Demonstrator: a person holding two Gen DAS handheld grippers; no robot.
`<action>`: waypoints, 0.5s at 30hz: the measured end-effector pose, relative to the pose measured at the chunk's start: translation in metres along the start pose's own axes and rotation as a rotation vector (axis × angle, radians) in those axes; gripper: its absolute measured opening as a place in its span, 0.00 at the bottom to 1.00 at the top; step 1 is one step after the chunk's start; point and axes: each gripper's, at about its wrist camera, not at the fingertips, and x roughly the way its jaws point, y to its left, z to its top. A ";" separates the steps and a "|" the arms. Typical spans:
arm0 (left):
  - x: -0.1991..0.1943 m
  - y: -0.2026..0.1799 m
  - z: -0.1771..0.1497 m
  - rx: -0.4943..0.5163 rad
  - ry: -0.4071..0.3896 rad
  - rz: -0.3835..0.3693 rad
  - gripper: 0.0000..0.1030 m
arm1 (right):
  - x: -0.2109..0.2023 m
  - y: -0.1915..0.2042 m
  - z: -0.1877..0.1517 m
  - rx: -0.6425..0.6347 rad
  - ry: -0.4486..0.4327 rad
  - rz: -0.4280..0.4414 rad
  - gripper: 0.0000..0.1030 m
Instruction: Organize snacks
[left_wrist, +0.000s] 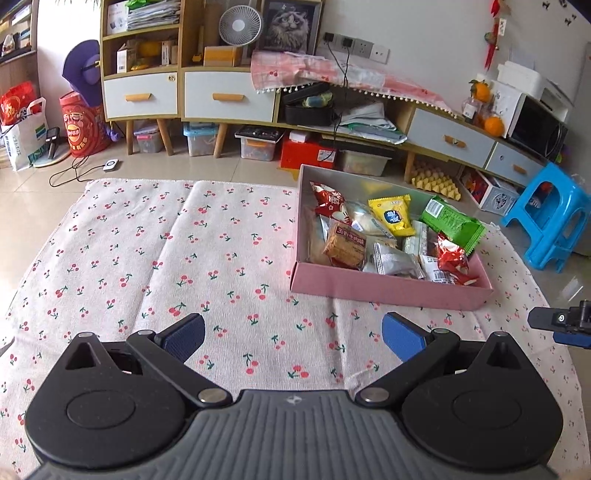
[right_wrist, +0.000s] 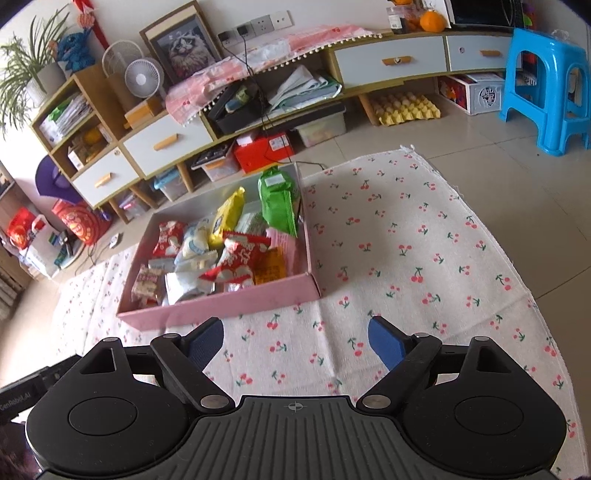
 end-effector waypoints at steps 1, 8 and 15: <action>-0.002 -0.001 -0.003 0.002 0.006 0.000 0.99 | -0.002 0.002 -0.004 -0.009 0.012 0.002 0.85; -0.012 -0.004 -0.016 0.017 0.033 0.002 0.99 | -0.020 0.014 -0.028 -0.066 0.031 0.016 0.85; -0.020 -0.002 -0.030 0.010 0.083 0.028 0.99 | -0.026 0.027 -0.039 -0.081 0.014 -0.003 0.90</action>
